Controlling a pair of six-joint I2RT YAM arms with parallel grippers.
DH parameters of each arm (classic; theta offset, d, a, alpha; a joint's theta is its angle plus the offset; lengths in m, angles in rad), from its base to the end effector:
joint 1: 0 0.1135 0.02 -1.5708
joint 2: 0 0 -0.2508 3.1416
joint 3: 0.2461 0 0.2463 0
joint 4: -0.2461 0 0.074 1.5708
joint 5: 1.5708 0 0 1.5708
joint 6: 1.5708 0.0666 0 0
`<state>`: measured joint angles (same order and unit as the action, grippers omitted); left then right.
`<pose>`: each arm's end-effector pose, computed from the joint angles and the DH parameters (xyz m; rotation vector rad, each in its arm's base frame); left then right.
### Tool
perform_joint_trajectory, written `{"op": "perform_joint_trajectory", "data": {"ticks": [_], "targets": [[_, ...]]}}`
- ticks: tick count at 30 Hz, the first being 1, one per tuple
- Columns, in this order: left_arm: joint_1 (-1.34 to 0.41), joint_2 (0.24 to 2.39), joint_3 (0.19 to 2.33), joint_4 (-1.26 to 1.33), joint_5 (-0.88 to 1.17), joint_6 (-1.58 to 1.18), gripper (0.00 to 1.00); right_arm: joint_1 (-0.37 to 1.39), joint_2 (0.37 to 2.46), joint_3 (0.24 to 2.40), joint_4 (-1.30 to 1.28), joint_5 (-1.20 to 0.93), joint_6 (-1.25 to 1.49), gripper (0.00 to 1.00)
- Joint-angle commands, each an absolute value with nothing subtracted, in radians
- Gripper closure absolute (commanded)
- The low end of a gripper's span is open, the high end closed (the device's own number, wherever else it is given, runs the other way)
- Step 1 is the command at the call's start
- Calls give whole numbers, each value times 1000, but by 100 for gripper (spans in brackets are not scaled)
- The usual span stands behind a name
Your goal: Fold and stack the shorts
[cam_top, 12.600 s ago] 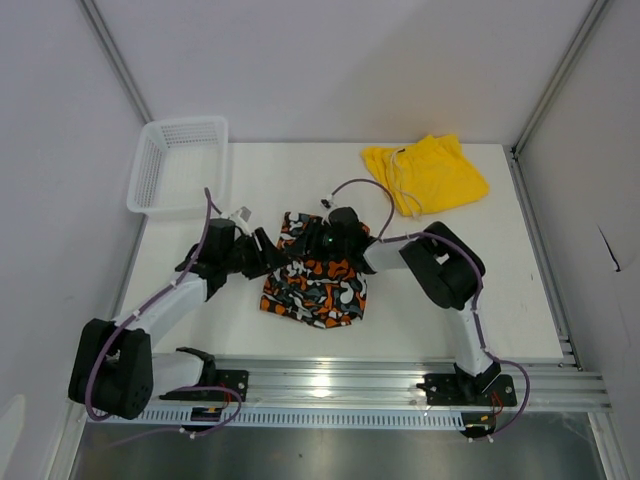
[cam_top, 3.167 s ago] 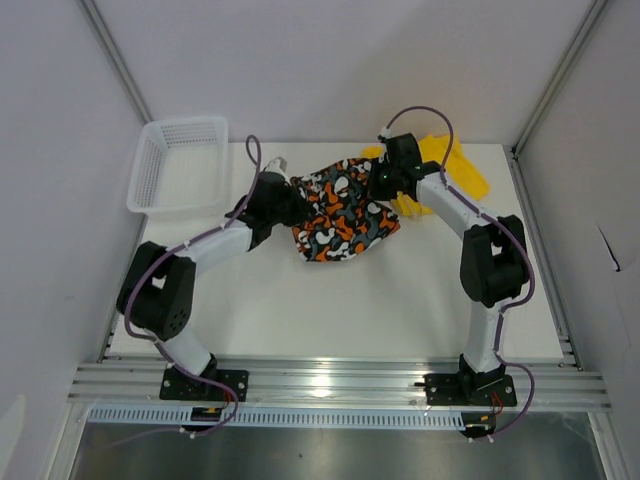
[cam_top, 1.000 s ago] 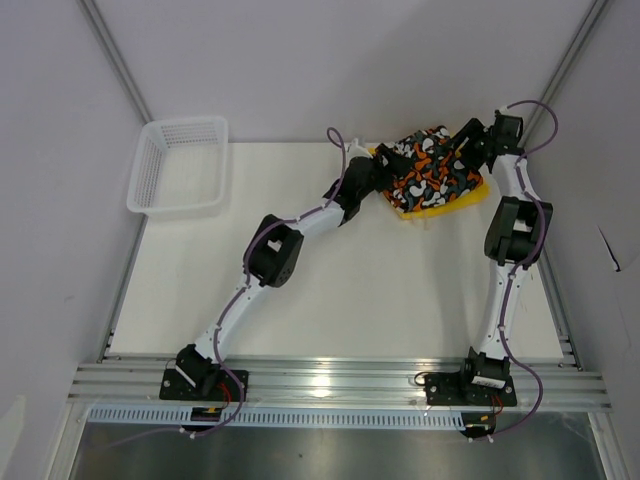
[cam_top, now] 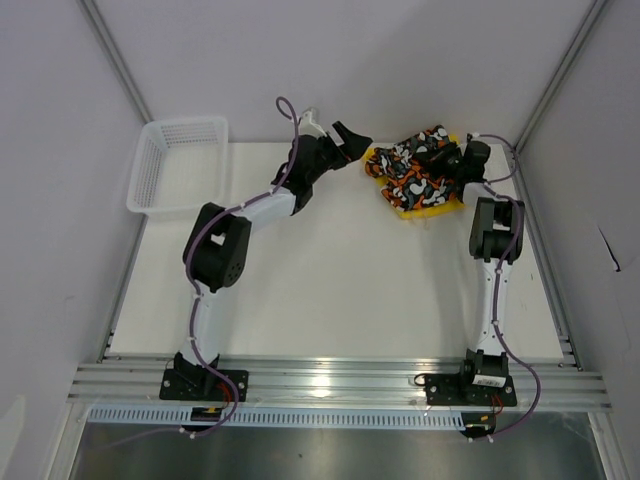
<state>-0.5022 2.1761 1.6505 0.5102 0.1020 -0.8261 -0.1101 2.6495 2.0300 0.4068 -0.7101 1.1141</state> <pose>0.4698 -0.2657 0.2496 -0.1897 1.6908 -1.0997 0.5933 -0.0219 0.1159 0.6125 1.8400 1.3253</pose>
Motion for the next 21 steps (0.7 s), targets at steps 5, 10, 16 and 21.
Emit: {"op": "perform_joint_trajectory", "data": {"ticks": [5, 10, 16, 21], "targets": [[-499, 2263, 1779, 491, 178, -822, 1, -117, 2695, 2020, 451, -579, 1259, 100], [-499, 2344, 1870, 466, 221, -900, 1, -117, 2651, 1991, 555, -614, 1282, 98], [-503, 2466, 1950, 509, 294, -1044, 1, -107, 2522, 1932, 569, -690, 1276, 86], [-505, 2537, 1985, 543, 322, -1133, 1, -86, 2448, 1833, 603, -741, 1308, 78]]}}
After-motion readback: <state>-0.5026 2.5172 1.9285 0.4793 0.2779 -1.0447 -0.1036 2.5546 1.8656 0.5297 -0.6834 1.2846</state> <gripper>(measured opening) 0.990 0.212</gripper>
